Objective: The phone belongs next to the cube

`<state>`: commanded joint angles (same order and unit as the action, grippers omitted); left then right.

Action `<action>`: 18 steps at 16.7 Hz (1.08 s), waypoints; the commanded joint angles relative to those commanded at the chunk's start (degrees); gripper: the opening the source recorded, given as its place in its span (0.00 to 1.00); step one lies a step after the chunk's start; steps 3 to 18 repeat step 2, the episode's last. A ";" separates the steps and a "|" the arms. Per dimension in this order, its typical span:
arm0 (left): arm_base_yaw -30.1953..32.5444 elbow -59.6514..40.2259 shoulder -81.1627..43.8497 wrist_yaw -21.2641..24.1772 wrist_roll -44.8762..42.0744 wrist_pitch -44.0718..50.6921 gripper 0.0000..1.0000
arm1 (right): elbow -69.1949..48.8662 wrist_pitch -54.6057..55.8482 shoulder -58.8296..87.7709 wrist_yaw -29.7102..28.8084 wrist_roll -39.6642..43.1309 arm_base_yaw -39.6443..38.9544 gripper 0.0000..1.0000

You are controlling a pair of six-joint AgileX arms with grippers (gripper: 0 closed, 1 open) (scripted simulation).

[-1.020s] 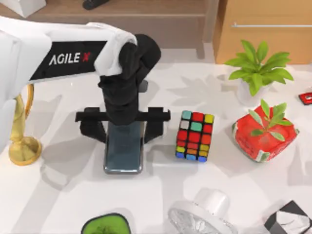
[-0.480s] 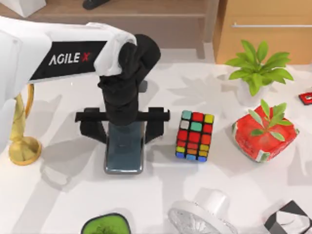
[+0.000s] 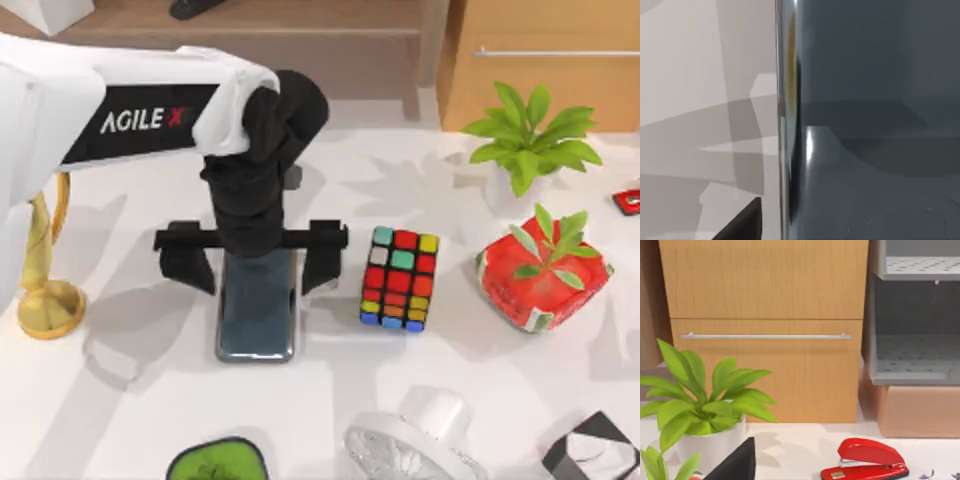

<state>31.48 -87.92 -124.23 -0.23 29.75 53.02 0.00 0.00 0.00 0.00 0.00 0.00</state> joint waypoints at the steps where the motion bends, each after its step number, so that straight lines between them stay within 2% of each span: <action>1: 0.00 0.00 0.00 0.00 0.00 0.00 1.00 | 0.00 0.00 0.00 0.00 0.00 0.00 1.00; 18: 0.00 0.00 0.00 0.00 0.00 0.00 1.00 | 0.00 0.00 0.00 0.00 0.00 0.00 1.00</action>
